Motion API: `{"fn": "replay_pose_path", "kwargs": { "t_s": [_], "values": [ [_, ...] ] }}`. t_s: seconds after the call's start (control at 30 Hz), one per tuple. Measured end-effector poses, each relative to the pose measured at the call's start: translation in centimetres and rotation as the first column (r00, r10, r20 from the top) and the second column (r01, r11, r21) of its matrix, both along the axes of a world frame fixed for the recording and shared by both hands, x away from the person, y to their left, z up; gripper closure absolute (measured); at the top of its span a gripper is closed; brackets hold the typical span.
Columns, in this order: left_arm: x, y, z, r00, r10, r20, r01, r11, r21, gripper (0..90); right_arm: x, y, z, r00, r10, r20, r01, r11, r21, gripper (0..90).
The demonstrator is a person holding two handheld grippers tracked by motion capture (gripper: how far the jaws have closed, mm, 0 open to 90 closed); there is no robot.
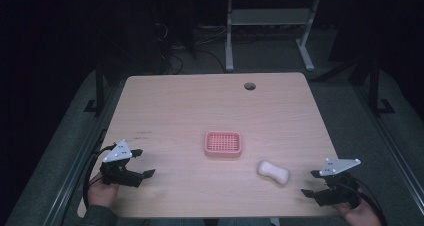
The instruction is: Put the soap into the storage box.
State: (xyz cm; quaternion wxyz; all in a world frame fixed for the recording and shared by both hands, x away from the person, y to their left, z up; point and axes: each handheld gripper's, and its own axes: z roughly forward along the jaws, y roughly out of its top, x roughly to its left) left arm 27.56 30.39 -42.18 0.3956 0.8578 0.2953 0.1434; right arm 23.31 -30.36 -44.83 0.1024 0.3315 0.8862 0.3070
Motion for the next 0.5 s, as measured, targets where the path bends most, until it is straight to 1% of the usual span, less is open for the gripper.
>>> {"fn": "replay_pose_path", "kwargs": {
  "t_s": [0.07, 0.2, 0.3, 0.37, 0.5],
  "values": [
    [0.0, 0.0, 0.0, 1.0, 0.0, 0.0, 0.0, 1.0, 0.0, 14.8, 0.1, 0.4, 0.1, 1.0, 0.007, 0.0, -0.007, 1.0, -0.004, 26.3],
    [0.0, 0.0, 0.0, 1.0, 0.002, 0.001, -0.002, 1.0, -0.002, 14.8, 0.4, 1.4, 0.4, 0.9997, 0.025, -0.005, -0.025, 0.999, -0.039, 26.3],
    [0.0, 0.0, 0.0, 1.0, 0.001, 0.002, -0.001, 1.0, 0.002, 14.8, 0.8, 2.4, 0.6, 0.9986, 0.049, -0.023, -0.05, 0.997, -0.053, 26.3],
    [0.0, 0.0, 0.0, 1.0, 0.002, 0.001, -0.002, 1.0, 0.003, 14.8, 1.2, 3.0, 0.8, 0.9971, 0.067, -0.035, -0.07, 0.995, -0.074, 26.3],
    [0.0, 0.0, 0.0, 1.0, 0.001, -0.001, -0.001, 1.0, 0.003, 14.8, 1.8, 3.9, 1.0, 0.995, 0.092, -0.039, -0.095, 0.991, -0.09, 26.2]
  ]
}}
